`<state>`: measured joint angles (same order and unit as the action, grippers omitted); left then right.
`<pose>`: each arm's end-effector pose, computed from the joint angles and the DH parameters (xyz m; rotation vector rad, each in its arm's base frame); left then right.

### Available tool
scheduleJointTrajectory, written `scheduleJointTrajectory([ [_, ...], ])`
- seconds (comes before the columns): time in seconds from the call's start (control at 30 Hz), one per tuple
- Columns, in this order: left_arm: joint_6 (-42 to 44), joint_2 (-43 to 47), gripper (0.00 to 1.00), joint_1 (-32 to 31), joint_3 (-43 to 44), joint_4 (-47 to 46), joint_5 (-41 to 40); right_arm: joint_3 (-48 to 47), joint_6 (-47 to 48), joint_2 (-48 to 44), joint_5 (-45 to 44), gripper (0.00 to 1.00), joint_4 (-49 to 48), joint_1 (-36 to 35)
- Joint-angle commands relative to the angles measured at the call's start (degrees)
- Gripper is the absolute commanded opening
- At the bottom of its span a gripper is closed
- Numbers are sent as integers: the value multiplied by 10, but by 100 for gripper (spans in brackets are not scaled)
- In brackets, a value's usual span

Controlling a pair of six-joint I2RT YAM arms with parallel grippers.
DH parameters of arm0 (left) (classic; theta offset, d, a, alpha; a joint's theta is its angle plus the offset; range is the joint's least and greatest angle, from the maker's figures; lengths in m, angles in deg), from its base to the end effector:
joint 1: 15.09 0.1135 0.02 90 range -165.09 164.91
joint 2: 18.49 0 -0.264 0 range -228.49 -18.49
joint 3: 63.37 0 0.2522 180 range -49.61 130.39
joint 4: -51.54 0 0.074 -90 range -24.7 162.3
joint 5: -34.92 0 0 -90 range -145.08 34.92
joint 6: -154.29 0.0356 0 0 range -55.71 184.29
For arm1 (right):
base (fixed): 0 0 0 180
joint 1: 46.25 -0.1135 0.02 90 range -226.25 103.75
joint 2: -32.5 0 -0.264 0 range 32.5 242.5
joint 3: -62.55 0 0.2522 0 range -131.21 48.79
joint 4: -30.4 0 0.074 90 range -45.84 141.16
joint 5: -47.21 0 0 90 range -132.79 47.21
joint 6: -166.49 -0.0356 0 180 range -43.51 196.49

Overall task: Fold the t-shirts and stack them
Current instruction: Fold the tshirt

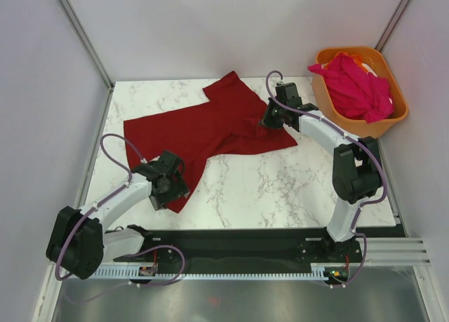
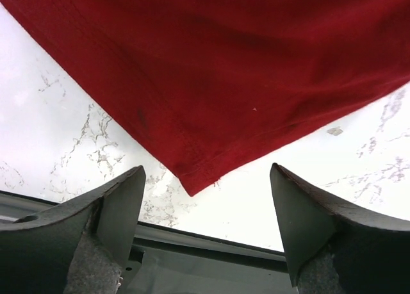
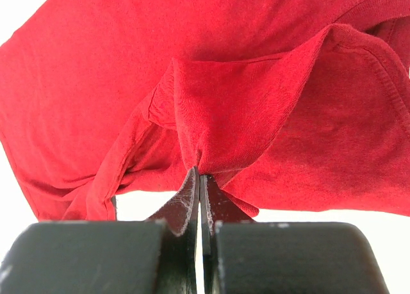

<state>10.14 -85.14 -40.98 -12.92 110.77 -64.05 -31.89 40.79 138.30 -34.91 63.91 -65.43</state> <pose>0.1689 -0.0758 0.1799 -0.7225 2.7532 -0.0630 0.3919 0.1415 0.2408 0.2806 2.4175 0.6145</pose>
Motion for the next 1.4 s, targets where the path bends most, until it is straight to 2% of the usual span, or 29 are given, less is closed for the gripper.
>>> scheduleJointTrajectory([
  [0.0,-5,-18,85,-2,7,10,-20,-5,8,-20,0,0,-3,-2],
  [0.17,-3,-36,81,-2,5,6,-18,-4,11,-18,-1,0,-3,-2],
  [0.67,-3,-97,81,-2,-7,7,-18,-6,12,-10,-4,0,-3,-1],
  [0.7,2,-98,3,-2,-4,-34,-14,-6,12,-9,-4,0,-3,-2],
  [0.83,9,-80,2,-2,1,-34,-5,-6,12,-10,-5,0,-3,-1],
  [1.0,19,-9,2,-2,8,-17,-17,-10,8,-18,-5,0,-2,-1],
  [1.17,26,9,2,-2,45,39,-38,-11,4,-32,1,0,3,-2],
  [1.37,18,41,2,-1,98,108,-14,3,18,-103,-4,0,38,-2],
])
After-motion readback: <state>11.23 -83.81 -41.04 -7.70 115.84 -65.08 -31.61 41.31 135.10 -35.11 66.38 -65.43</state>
